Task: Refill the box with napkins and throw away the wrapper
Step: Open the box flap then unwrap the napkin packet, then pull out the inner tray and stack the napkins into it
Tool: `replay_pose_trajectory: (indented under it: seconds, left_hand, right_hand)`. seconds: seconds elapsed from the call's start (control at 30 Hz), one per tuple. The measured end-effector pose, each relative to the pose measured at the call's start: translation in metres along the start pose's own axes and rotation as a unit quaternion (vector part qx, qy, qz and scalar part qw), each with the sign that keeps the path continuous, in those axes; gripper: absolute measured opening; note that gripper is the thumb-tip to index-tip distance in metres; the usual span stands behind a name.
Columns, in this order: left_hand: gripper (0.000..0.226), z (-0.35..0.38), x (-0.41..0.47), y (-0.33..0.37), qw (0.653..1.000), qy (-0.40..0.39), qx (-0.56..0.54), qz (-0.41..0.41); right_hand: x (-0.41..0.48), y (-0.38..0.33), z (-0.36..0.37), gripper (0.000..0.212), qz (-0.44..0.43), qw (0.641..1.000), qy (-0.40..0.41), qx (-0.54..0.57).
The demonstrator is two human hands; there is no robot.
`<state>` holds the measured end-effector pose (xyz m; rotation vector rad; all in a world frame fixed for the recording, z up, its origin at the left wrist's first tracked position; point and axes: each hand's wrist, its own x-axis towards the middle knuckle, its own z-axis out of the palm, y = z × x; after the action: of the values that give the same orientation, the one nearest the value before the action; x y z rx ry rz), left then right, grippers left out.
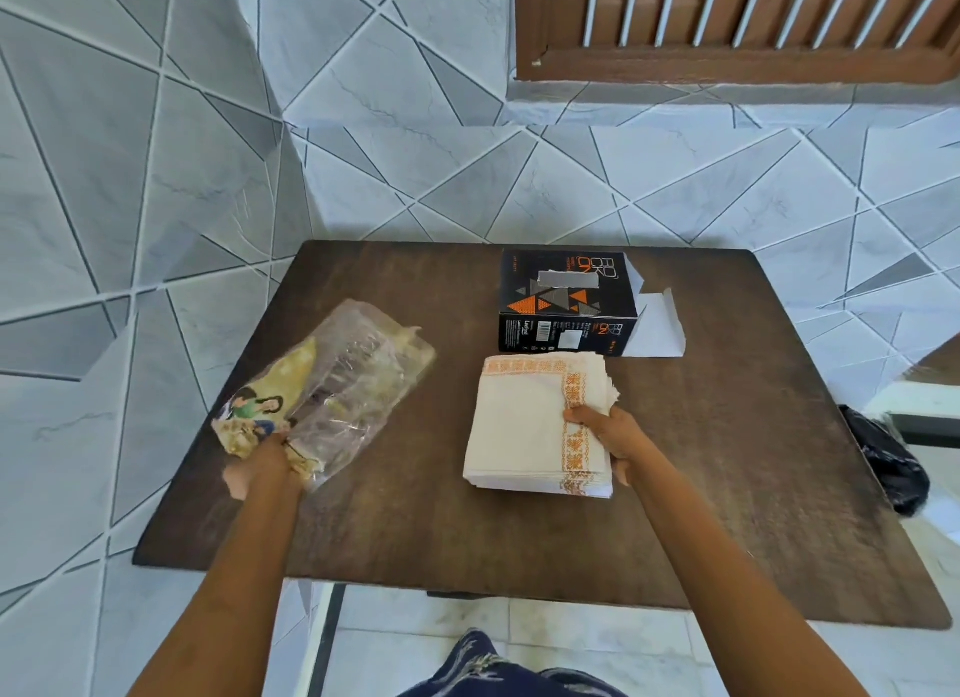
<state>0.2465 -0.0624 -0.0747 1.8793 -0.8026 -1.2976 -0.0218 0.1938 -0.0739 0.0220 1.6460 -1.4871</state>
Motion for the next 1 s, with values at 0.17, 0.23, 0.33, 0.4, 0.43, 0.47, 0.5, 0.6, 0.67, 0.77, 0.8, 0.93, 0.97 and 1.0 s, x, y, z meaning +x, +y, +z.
replay_pose_trajectory:
  seconds: [0.17,0.23,0.33,0.4,0.43,0.47,0.5,0.6,0.67,0.77,0.8,0.93,0.97,1.0]
  left_hand:
    - [0.062,0.019,-0.011,0.002,0.993,-0.072,-0.088,-0.039]
    - [0.055,0.029,-0.014,0.003,0.986,-0.136,-0.093,-0.036]
    - [0.048,0.039,-0.015,-0.001,0.969,-0.24,-0.057,-0.027]
    - [0.041,0.042,-0.017,-0.005,0.952,-0.305,-0.004,-0.035]
    - [0.037,0.043,-0.019,-0.007,0.944,-0.326,0.021,-0.041]
    - [0.037,0.044,-0.019,-0.009,0.937,-0.343,0.039,-0.048]
    - [0.041,0.044,-0.019,-0.012,0.931,-0.356,0.056,-0.051]
    - [0.048,0.039,-0.024,-0.016,0.909,-0.391,0.137,-0.034]
    - [0.051,0.033,-0.028,-0.016,0.873,-0.435,0.221,-0.016]
    - [0.068,0.026,-0.035,-0.015,0.81,-0.54,0.227,-0.037]
    - [0.071,0.024,-0.036,-0.014,0.795,-0.571,0.197,-0.052]
    - [0.074,0.019,-0.036,-0.004,0.784,-0.61,0.055,-0.103]
    - [0.069,0.015,-0.036,0.0,0.793,-0.598,0.03,-0.111]
    - [0.062,0.011,-0.034,0.003,0.802,-0.587,0.017,-0.108]
  right_hand:
    - [0.003,0.002,0.0,0.047,0.015,1.0,-0.003,-0.004]
    - [0.005,0.004,0.001,0.048,0.028,1.0,-0.008,-0.006]
    - [0.005,0.011,0.003,0.045,0.043,0.999,-0.009,-0.002]
    - [0.007,0.017,0.005,0.045,0.05,0.999,-0.004,0.004]
    - [0.006,0.02,0.006,0.046,0.052,0.999,-0.003,0.006]
    - [0.007,0.022,0.008,0.046,0.053,0.999,-0.004,0.01]
    - [0.006,0.022,0.009,0.047,0.053,0.998,-0.005,0.017]
    - [0.005,0.02,0.015,0.048,0.049,0.998,-0.028,0.04]
    - [0.003,0.014,0.02,0.049,0.048,0.995,-0.066,0.048]
    - [0.001,0.005,0.034,0.073,0.055,0.983,-0.153,0.08]
    - [0.001,0.003,0.042,0.079,0.058,0.977,-0.183,0.098]
    - [0.005,-0.001,0.077,0.083,0.061,0.965,-0.242,0.076]
    - [0.005,-0.001,0.086,0.079,0.06,0.967,-0.24,0.06]
    - [0.006,0.001,0.094,0.072,0.057,0.97,-0.231,0.045]
